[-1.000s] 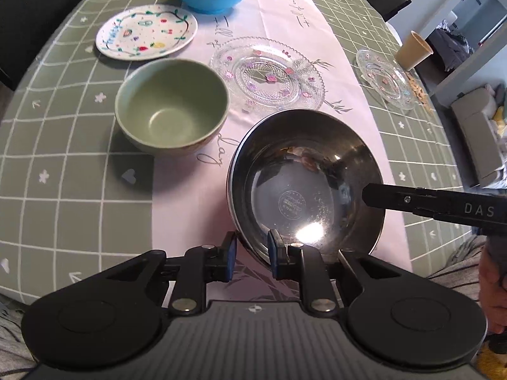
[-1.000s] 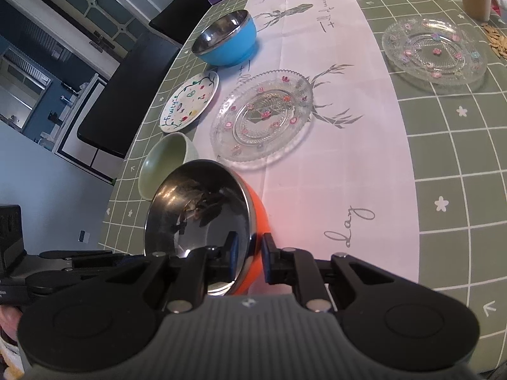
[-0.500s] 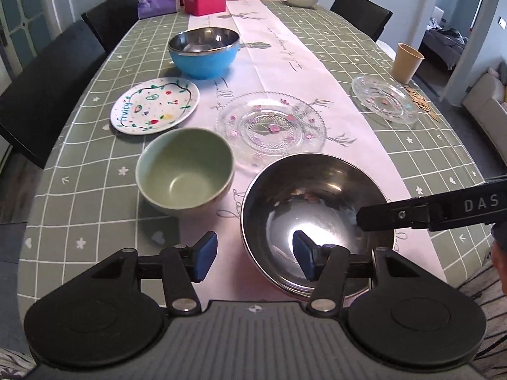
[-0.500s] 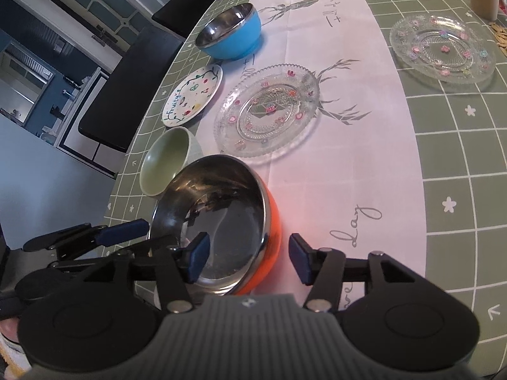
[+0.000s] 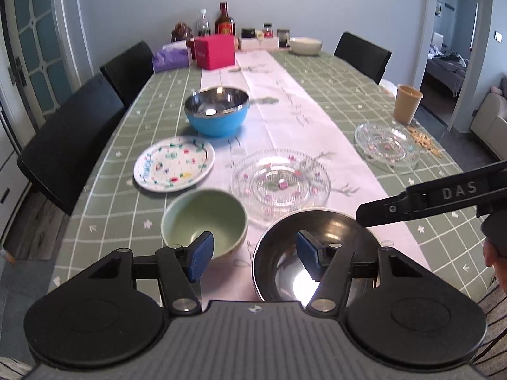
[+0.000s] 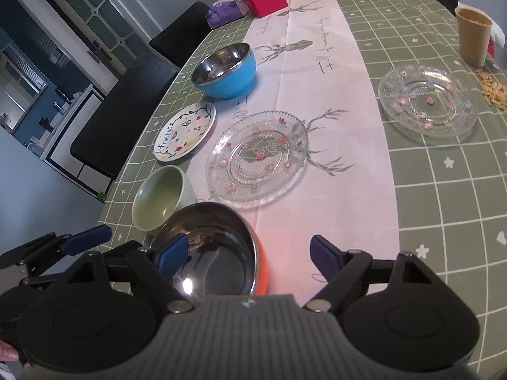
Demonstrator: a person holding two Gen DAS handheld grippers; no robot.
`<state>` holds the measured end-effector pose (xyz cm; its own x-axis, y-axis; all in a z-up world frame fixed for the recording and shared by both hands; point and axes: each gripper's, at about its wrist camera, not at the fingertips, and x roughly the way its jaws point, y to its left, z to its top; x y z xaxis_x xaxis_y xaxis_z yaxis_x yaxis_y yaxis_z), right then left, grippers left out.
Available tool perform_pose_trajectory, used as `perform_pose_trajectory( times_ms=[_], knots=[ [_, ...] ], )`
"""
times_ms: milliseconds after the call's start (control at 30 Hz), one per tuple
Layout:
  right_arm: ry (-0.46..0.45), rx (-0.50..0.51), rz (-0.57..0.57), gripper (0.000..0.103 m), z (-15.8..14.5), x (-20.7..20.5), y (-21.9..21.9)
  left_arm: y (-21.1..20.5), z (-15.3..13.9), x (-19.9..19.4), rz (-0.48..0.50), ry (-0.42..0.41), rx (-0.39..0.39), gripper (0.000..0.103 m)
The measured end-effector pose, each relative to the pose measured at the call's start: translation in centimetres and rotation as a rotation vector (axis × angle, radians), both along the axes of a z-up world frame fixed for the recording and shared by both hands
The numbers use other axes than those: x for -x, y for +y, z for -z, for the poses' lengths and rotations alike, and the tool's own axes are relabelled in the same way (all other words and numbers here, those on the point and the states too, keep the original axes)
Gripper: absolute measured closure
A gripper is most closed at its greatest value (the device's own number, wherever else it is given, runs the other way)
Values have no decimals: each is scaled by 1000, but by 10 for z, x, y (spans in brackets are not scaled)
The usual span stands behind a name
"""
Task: Organize plates and bowls
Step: 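Move both grippers to the blue steel bowl and grip its rim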
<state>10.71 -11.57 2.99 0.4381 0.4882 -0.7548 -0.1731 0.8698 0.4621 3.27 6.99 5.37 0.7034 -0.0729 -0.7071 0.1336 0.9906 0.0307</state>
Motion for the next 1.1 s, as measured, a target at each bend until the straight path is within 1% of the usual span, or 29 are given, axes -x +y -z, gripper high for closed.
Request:
perform_pose_trajectory(
  times_ms=[67, 133, 200, 300, 367, 433, 500, 533, 600, 667, 733, 833, 900, 967, 1033, 1067, 1100],
  knots=[
    [-2, 13, 9, 15, -9, -4, 2, 1, -7, -2, -9, -14, 12, 32],
    [-8, 8, 17, 14, -21, -8, 4, 2, -16, -7, -21, -22, 27, 32],
    [-30, -10, 13, 14, -36, -15, 6, 5, -27, -13, -24, -42, 36, 32],
    [-68, -1, 16, 9, -59, -29, 10, 11, -43, -28, -46, -67, 44, 29],
    [-68, -21, 14, 7, -69, -44, 12, 16, -50, -44, -83, -75, 42, 28],
    [-27, -64, 36, 7, -72, -63, 10, 22, -57, -63, -115, -67, 42, 28],
    [-3, -79, 46, 7, -74, -82, 11, 27, -61, -84, -114, -57, 54, 28],
    [-17, -72, 31, 7, -76, -91, 13, 29, -62, -95, -116, -53, 64, 28],
    [-73, -25, -23, 7, -81, -107, 23, 35, -61, -118, -106, -39, 89, 28],
    [-141, 21, -48, 7, -85, -123, 30, 38, -57, -144, -84, -18, 97, 28],
    [-176, 26, -60, 7, -84, -142, 33, 40, -48, -170, -89, -6, 76, 28],
    [-177, 5, -42, 7, -74, -172, 36, 45, -28, -206, -117, 19, 29, 28],
    [-177, -11, -41, 7, -65, -190, 40, 49, -14, -231, -157, 85, 2, 28],
    [-158, -7, -19, 7, -52, -210, 46, 56, 0, -253, -203, 153, 23, 28],
    [-111, -21, 12, 8, -37, -231, 51, 67, 16, -272, -252, 215, 63, 29],
    [-83, -41, 30, 8, -27, -241, 53, 75, 24, -282, -283, 247, 88, 31],
    [-62, -59, 35, 9, -19, -250, 55, 80, 31, -289, -312, 273, 107, 35]
  ],
)
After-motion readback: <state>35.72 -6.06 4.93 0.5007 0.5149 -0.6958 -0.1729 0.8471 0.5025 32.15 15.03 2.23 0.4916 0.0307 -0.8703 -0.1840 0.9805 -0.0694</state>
